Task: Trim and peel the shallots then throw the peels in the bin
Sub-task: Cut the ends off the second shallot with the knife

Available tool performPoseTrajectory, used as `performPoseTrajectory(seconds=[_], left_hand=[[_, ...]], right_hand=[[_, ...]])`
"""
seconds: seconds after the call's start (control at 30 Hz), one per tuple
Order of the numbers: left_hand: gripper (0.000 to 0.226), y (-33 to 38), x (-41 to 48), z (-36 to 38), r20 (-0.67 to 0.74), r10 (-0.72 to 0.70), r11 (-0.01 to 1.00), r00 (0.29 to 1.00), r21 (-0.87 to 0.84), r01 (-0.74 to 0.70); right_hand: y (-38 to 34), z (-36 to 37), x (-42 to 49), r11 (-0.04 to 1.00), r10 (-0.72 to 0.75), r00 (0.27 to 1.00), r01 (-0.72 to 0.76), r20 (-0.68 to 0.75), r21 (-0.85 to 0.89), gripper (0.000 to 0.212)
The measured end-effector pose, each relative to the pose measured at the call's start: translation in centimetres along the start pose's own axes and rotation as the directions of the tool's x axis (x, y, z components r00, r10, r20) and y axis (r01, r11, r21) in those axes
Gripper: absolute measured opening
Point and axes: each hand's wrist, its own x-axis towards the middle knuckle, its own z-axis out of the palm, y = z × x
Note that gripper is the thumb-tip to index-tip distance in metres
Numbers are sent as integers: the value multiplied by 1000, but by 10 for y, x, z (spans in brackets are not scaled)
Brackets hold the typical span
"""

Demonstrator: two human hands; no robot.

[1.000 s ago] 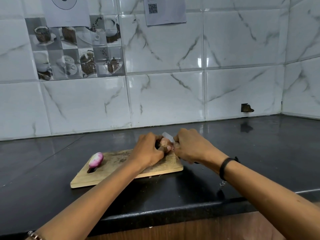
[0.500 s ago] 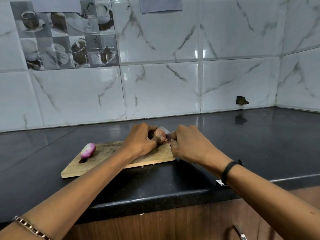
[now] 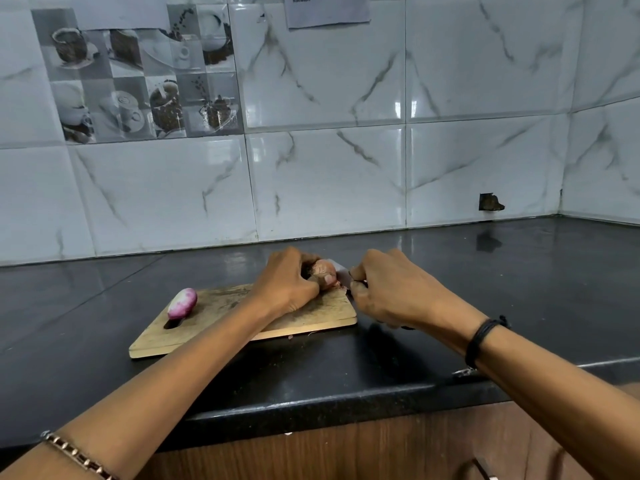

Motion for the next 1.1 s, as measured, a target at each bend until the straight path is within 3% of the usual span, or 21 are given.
performPoseTrajectory(seconds=[0.1,0.23,0.37,0.7,1.1], left_hand=[[32,-1,1,-1,-1,-21,1000,1000,-18,21],[20,1,-3,-1,-7,6,1000,1000,-27,-6],[16,2,-4,-2,-5,9,1000,1000,-19,-9],[18,-4,2,1,6,-16,999,1000,-36,16],[18,-8,3,4,-101,-109,994,989,-38,106]], right_hand=[[3,2,4,998,30,999,-29,-27,49,32],[-2,14,9,999,34,999,-33,-38,20,23],[-5,9,0,1000,23,1000,-24,-11,-21,29],[-9,9,-7,999,52,998,-52,21,-14,30],[-14,-4,-33,998,24,997,-20,68,-52,32]])
